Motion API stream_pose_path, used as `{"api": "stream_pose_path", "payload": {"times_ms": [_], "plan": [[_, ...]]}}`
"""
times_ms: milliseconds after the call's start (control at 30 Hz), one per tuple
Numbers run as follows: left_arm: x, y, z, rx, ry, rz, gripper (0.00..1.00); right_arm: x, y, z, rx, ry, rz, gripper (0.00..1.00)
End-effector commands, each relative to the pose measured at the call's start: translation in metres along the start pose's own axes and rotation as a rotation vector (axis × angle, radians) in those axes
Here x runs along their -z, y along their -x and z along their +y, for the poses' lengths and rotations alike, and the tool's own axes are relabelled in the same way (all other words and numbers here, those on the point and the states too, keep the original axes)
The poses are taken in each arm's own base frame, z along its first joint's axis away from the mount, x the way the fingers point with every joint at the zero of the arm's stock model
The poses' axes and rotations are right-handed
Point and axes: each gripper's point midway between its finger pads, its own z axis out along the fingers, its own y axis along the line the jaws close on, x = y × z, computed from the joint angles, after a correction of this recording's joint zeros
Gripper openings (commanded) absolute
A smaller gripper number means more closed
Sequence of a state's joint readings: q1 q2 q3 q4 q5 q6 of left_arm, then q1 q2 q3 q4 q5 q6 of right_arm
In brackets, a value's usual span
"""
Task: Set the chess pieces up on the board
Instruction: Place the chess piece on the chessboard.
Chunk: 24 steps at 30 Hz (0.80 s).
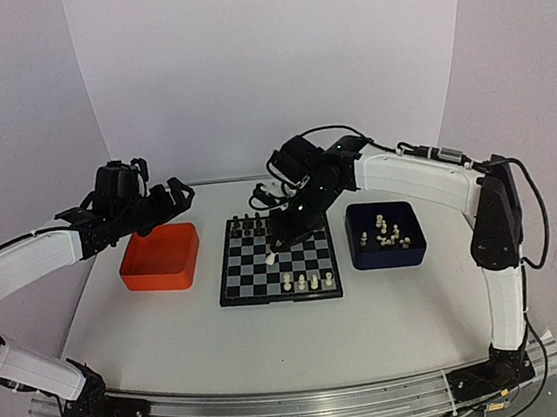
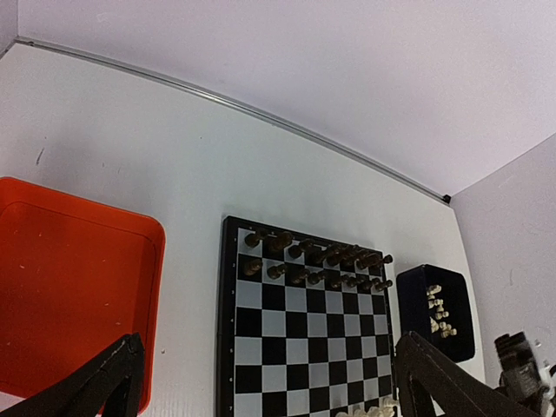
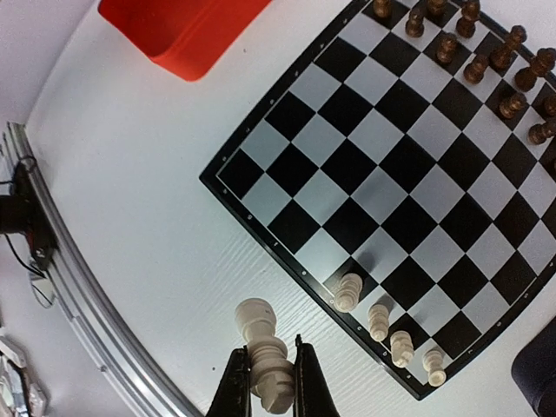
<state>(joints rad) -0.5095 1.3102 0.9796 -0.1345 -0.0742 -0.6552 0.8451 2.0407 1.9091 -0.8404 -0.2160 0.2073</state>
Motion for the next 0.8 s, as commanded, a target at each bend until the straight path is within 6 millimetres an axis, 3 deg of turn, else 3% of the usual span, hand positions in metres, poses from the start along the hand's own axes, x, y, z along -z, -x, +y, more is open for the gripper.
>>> {"api": "stream_pose_path", "payload": {"times_ms": [0, 267, 767], "plan": [[0.003, 0.004, 0.015, 0.002, 0.077, -0.024, 1.0, -0.025, -0.024, -0.015, 0.153, -0.189, 0.13, 0.0], [0.002, 0.0, 0.015, 0.001, 0.07, -0.014, 1.0, -0.046, -0.013, -0.015, 0.222, -0.31, 0.11, 0.0], [0.006, 0.001, 0.014, -0.019, 0.061, -0.019, 1.0, -0.074, -0.013, -0.014, 0.256, -0.337, 0.131, 0.0]]}}
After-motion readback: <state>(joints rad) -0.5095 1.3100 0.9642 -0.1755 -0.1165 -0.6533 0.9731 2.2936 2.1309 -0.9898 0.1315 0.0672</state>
